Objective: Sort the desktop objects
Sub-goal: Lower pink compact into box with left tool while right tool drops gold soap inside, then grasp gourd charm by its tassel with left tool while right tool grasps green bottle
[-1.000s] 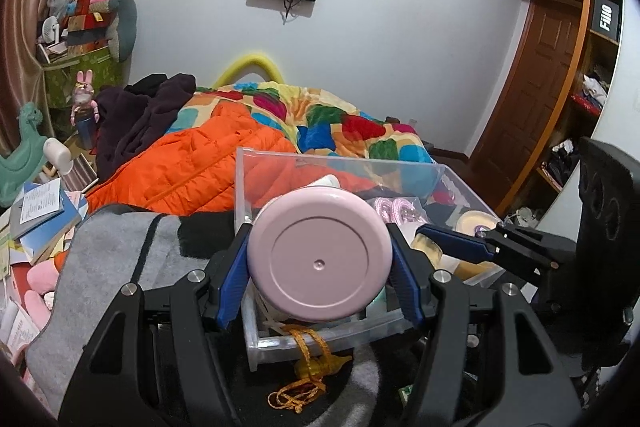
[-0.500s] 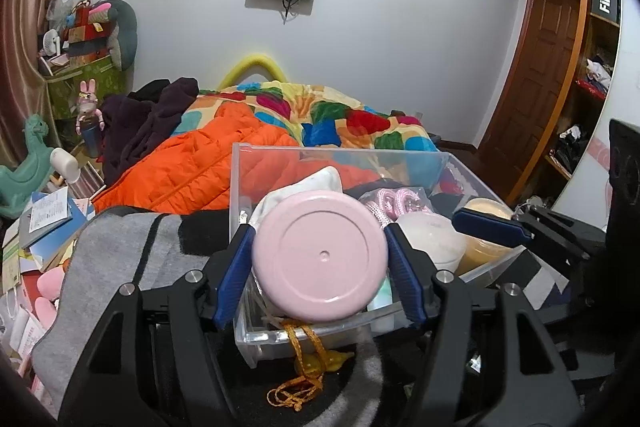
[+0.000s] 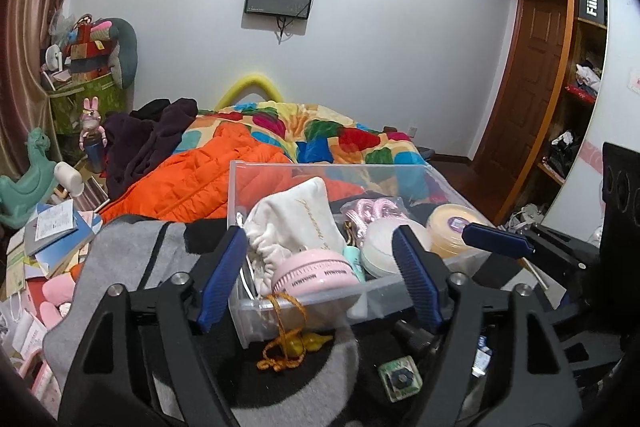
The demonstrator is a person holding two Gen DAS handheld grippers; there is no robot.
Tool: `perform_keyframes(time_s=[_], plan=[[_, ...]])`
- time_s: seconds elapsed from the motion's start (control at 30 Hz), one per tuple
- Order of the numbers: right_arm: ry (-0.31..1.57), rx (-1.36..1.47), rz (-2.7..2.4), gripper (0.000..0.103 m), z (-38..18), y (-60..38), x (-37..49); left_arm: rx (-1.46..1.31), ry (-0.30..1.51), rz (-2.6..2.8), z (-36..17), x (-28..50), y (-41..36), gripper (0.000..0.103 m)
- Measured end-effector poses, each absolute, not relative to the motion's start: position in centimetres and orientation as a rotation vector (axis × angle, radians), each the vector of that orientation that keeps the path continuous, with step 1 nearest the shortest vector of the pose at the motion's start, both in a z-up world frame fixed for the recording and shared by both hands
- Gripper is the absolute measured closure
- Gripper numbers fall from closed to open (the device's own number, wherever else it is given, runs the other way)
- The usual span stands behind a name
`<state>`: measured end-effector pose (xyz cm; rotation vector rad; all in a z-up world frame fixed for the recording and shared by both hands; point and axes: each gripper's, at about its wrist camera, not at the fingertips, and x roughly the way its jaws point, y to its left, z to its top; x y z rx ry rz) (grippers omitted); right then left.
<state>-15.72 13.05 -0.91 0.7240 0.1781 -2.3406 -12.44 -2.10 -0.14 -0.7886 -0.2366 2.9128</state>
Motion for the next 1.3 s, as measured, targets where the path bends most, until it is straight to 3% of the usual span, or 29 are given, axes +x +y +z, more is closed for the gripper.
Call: perform_keyframes(time_s=[0.3,0.8,1.13,1.23,1.3], plan=[[0.122,0.739,-2.356,0.028,-1.3,14.6,-13.4,-0.792,-0.216,2.939,0.1,-9.9,-2.6,0.012],[0.037,0.910,-2.315,0.028,-6.2,16.2,-12.8,-1.109,-0.105,2.927,-5.2,-9.5,-2.9,0.012],[0.050,0.923,-2.291,0.028,-7.9,15.9,-12.1,-1.287,-0.141,2.799,-7.1,-13.5,-1.4,0.012],[0.035,0.916,-2.290,0.028,-8.0,16.1,-12.0,-1.338,-0.189,2.786,-7.9,-14.2,-1.5,0.018],[0.011,0.912,-2.283,0.028,-8.0,16.4,-12.0,-1.356,-0.187,2.828,-8.3,-14.3,-1.5,0.030]])
